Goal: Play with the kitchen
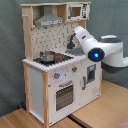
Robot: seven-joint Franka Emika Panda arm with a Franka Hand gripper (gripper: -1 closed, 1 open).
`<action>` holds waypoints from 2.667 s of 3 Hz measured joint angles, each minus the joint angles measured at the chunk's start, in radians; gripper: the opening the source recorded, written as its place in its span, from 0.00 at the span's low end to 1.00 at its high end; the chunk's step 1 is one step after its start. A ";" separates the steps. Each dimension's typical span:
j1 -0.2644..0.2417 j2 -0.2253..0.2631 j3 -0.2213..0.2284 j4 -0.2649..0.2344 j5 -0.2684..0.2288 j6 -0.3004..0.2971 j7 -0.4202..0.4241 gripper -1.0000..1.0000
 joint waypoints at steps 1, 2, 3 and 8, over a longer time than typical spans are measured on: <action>0.048 -0.009 0.002 -0.032 -0.087 -0.054 0.041 1.00; 0.082 -0.027 0.011 -0.074 -0.162 -0.076 0.072 1.00; 0.082 -0.049 0.030 -0.111 -0.235 -0.018 0.065 1.00; 0.078 -0.075 0.046 -0.327 -0.409 0.437 0.124 1.00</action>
